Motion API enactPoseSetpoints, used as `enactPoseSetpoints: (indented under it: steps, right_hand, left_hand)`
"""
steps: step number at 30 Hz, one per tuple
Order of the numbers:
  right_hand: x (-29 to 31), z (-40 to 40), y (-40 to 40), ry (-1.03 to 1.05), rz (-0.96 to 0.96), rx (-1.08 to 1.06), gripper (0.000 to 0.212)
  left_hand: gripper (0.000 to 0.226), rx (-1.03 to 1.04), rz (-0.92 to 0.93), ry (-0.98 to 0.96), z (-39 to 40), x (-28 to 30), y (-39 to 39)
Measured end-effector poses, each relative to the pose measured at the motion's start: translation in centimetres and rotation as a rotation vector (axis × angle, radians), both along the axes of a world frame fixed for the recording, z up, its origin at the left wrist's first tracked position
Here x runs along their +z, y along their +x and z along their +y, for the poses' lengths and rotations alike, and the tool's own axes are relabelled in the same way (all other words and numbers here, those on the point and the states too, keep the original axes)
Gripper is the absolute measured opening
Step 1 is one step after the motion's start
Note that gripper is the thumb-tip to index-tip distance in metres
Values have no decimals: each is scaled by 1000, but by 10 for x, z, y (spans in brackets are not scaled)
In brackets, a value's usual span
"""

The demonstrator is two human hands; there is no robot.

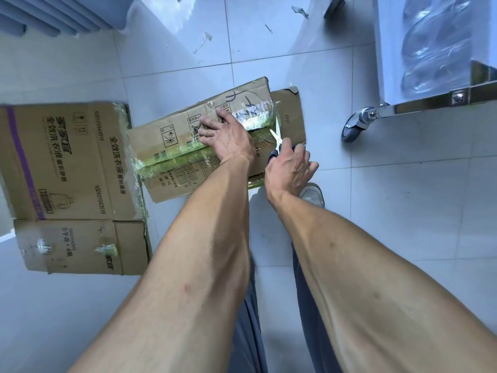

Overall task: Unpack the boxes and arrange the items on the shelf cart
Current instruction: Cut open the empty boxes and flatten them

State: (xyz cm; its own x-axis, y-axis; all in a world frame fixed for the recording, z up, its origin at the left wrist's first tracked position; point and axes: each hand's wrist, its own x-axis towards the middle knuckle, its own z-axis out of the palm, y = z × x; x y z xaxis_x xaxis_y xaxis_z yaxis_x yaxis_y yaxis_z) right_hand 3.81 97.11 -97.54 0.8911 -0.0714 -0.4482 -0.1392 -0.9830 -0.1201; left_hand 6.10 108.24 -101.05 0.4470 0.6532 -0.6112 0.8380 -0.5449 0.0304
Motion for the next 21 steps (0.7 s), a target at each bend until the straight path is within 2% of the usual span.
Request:
enactPoseSetpoints:
  steps: [6, 9, 11, 14, 17, 20, 21]
  right_hand:
    - [-8, 15, 25, -10, -45, -18, 31]
    - [-9, 20, 38, 42, -37, -17, 27]
    - [-8, 20, 39, 69, -39, 13, 22]
    - [-6, 13, 28, 50, -16, 41, 22]
    - [-7, -3, 12, -20, 49, -106, 20]
    - [-9, -21, 1, -113, 152, -169, 27]
    - [-9, -27, 0, -138, 168, -167, 27]
  left_hand:
    - [59, 33, -74, 40, 7, -10, -6]
    - [65, -109, 11, 88, 9, -8, -7]
    - [62, -106, 18, 119, 10, -5, -3]
    - [44, 44, -105, 272, 18, 1, 2]
    - [27, 149, -266, 422, 24, 10, 10]
    - [7, 218, -345, 295, 18, 13, 9]
    - [9, 237, -354, 247, 14, 13, 6]
